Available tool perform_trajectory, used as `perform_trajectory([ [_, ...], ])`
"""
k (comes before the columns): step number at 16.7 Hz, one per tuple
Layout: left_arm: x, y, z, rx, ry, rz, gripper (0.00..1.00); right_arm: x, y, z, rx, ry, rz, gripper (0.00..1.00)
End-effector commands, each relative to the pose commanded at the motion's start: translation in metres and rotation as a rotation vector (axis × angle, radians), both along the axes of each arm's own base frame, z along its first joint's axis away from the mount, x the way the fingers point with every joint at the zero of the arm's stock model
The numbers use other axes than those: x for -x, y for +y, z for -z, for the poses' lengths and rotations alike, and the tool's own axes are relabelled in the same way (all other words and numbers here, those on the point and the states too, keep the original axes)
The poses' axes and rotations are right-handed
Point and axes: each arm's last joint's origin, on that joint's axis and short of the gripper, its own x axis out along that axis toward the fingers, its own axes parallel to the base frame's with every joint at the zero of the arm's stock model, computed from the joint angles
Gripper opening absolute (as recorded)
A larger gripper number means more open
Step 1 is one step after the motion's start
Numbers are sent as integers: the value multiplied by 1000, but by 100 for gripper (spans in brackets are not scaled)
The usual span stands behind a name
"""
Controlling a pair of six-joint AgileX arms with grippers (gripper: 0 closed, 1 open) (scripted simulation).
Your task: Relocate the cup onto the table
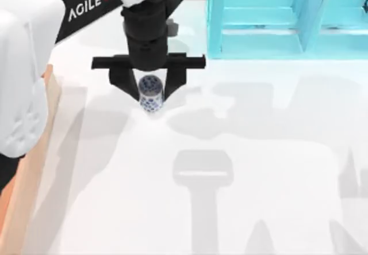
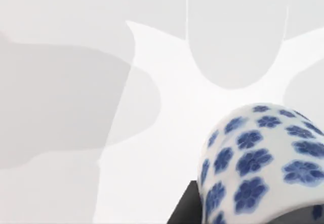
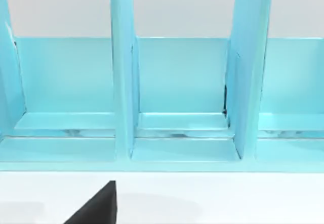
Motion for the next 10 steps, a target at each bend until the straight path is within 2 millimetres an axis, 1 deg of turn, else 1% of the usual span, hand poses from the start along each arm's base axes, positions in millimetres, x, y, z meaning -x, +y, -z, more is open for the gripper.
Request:
perform_trajectory([
  [4,0,0,0,0,0,0,0,0,0,0,0,0,0,100],
  [10,0,0,0,0,0,0,45,0,0,0,0,0,0,100],
])
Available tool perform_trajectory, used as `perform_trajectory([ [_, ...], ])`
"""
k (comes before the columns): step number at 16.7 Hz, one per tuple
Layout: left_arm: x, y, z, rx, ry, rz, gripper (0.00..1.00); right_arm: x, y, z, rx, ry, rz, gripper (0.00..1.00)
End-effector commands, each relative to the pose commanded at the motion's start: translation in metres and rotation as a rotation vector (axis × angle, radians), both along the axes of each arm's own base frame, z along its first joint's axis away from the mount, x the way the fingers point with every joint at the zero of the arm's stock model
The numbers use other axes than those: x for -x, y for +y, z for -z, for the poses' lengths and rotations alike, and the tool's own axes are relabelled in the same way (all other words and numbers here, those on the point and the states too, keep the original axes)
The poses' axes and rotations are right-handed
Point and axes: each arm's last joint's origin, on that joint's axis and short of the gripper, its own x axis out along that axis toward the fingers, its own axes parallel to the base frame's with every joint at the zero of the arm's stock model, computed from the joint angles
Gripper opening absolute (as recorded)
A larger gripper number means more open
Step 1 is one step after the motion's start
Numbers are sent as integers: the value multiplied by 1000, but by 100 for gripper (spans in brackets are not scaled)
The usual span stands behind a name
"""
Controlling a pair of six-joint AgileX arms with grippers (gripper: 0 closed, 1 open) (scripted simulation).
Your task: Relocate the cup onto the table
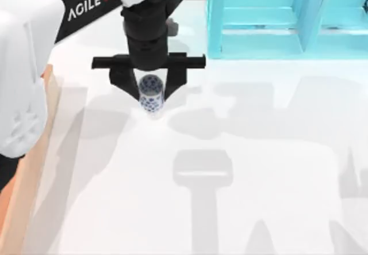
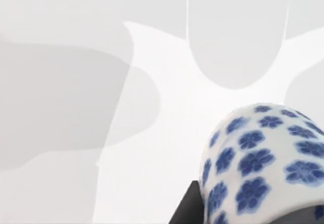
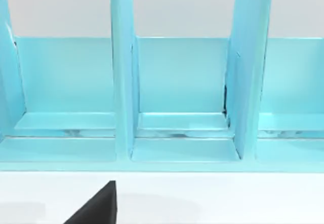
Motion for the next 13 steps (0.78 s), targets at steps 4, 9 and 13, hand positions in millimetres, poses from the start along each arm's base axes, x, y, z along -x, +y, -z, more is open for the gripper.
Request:
perform_trajectory([
  [4,0,0,0,0,0,0,75,0,0,0,0,0,0,100],
  [9,0,0,0,0,0,0,100,0,0,0,0,0,0,100],
  [13,0,0,0,0,0,0,100,0,0,0,0,0,0,100],
])
